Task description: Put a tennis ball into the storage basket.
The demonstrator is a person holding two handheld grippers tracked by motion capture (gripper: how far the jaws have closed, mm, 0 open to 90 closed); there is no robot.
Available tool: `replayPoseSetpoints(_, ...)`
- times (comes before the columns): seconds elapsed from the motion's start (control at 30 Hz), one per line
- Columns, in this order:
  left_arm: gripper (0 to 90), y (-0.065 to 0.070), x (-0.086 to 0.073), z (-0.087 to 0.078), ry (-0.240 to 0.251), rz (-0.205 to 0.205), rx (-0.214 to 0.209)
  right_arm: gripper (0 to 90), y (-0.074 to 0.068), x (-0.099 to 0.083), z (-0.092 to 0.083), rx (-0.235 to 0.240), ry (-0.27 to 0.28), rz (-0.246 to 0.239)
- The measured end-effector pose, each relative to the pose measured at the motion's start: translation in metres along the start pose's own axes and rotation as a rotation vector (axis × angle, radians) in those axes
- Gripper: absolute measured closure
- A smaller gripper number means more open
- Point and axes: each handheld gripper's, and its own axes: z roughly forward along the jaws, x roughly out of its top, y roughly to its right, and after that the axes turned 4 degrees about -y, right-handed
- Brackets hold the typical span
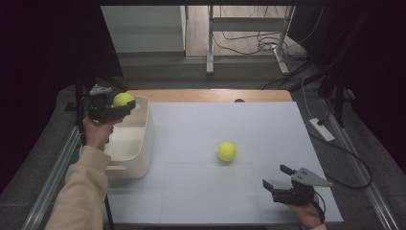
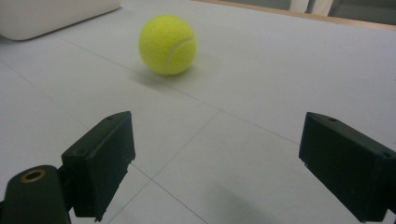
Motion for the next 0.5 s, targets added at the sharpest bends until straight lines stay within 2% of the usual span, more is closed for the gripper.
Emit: replayPoseSetpoints(0.5,26.3,-0.015,0.003,0.013,-0.095,-0.027,0.062,10.9,0.000,0.000,0.001,0.004,-0.001,-0.002)
